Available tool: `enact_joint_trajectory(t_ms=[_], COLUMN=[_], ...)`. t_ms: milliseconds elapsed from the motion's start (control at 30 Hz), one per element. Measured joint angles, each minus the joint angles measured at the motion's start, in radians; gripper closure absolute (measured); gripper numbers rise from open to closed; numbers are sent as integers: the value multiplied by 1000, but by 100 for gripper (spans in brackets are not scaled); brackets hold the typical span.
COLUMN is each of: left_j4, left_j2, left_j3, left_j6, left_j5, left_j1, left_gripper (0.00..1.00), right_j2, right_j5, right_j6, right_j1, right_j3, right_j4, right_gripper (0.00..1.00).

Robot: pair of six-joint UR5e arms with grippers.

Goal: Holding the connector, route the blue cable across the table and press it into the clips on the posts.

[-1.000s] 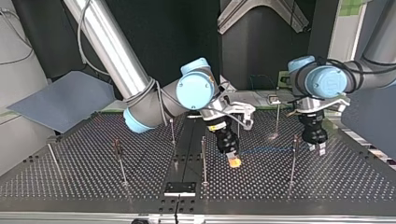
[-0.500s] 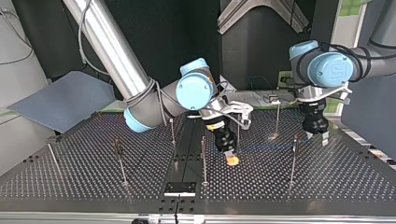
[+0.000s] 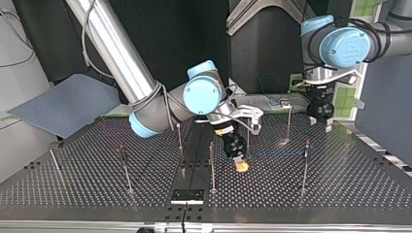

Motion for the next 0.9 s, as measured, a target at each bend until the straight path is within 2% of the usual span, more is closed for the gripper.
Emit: enact_joint_trajectory(t_ms=[167,433,633,900], left_j4=[-13,-40,-38,6], left_j2=[42,108,110,71], left_j3=[-1,-1,-1,3], left_j6=[28,97,148,222], left_j5=[4,60,84,104], left_j1=[-11,-36,-56,-92], left_gripper=[0,0,0,0], right_j2=[0,1,1,2], right_j5=[3,5,4,5], right_j6=[1,1,1,1], right_j1=[1,1,0,-2], right_j3=[0,0,0,0], right_j4=[0,0,0,0], right_gripper=[100,100,100,100])
